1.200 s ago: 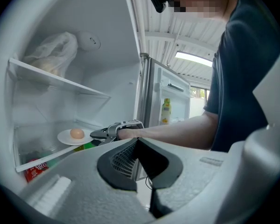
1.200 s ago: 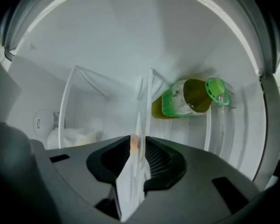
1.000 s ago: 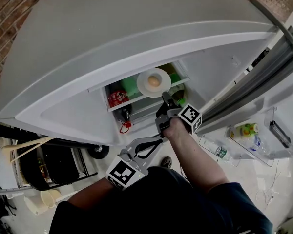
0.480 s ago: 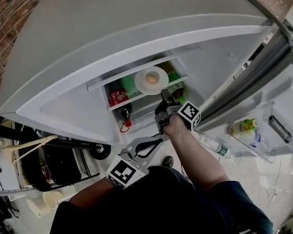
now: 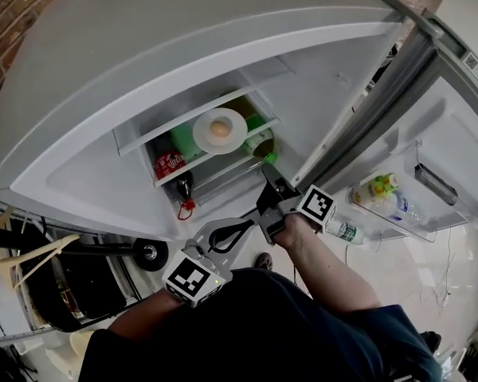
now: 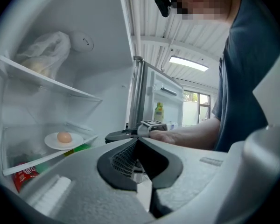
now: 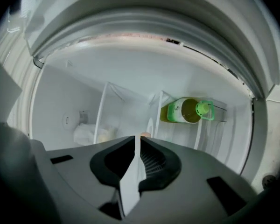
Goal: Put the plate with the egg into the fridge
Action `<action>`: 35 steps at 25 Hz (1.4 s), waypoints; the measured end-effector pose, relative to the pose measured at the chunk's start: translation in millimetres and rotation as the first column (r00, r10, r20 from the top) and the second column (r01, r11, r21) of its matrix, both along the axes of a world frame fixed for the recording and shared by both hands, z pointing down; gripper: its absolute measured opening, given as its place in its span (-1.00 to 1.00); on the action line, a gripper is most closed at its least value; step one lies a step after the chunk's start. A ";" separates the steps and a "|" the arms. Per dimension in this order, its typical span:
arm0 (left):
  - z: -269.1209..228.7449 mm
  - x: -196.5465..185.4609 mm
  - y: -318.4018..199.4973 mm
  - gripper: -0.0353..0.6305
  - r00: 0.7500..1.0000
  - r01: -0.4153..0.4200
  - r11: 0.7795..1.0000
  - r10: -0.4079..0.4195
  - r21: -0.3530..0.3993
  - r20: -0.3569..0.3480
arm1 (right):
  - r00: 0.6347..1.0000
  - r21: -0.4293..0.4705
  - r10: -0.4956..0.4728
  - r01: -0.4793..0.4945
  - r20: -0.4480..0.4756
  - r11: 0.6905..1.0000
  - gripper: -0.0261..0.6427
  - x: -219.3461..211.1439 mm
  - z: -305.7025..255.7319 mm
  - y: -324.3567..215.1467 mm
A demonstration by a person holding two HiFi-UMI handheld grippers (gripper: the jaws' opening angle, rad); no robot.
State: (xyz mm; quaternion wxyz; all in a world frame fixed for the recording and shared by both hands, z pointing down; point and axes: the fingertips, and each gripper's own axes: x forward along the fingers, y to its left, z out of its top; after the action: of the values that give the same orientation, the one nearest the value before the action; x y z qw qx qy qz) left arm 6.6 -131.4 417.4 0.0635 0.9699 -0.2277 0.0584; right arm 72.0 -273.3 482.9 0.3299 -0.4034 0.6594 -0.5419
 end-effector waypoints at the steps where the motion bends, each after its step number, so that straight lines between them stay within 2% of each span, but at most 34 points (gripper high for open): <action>1: 0.1 0.5 0.6 -0.88 1.000 -0.009 1.000 0.009 0.000 0.003 | 1.000 0.013 0.005 -0.005 -0.003 1.000 -0.80 5.7 -5.4 8.2; 9: -14.0 14.5 6.7 -0.88 0.997 -0.070 0.997 0.070 0.023 -0.017 | 0.997 0.058 -0.060 0.063 -0.052 0.996 -0.85 7.9 -29.6 67.3; 16: -19.0 18.7 13.8 -0.88 0.995 -0.101 0.994 0.102 0.027 -0.022 | 0.969 0.140 -0.119 0.152 -0.215 0.978 -0.88 8.1 -48.3 106.9; 19: -19.6 21.0 18.7 -0.88 0.993 -0.117 0.993 0.118 0.026 -0.019 | 0.943 0.176 -0.158 0.216 -0.293 0.960 -0.88 3.8 -51.9 127.6; 21: -19.8 22.1 21.2 -0.88 0.992 -0.125 0.992 0.126 0.028 -0.018 | 0.907 0.212 -0.171 0.268 -0.386 0.940 -0.89 1.1 -54.6 140.3; 25: -20.3 23.2 29.0 -0.88 0.989 -0.146 0.989 0.146 0.032 -0.010 | 0.801 0.284 -0.139 0.361 -0.582 0.888 -0.89 -5.5 -60.2 156.8; 28: -19.8 22.5 33.5 -0.88 0.988 -0.153 0.988 0.153 0.033 -0.007 | 0.723 0.311 -0.101 0.413 -0.683 0.856 -0.89 -13.6 -63.4 163.0; 31: -19.6 20.7 35.9 -0.88 0.988 -0.153 0.988 0.154 0.027 -0.007 | 0.624 0.343 -0.035 0.475 -0.781 0.810 -0.89 -21.9 -68.6 167.9; 33: -19.7 19.6 37.3 -0.88 0.988 -0.154 0.988 0.154 0.025 -0.009 | 0.561 0.347 0.007 0.501 -0.827 0.793 -0.89 -24.8 -71.2 168.9; 35: -18.8 18.6 38.3 -0.88 0.988 -0.152 0.988 0.153 0.022 -0.008 | 0.520 0.353 0.038 0.522 -0.853 0.776 -0.89 -27.2 -72.3 169.3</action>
State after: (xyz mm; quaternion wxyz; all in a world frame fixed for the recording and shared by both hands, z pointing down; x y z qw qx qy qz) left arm 25.2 -93.0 398.7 0.0494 0.9854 -0.1532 0.0559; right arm 44.8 -103.9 410.6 0.0031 -0.3866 0.9161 -0.1062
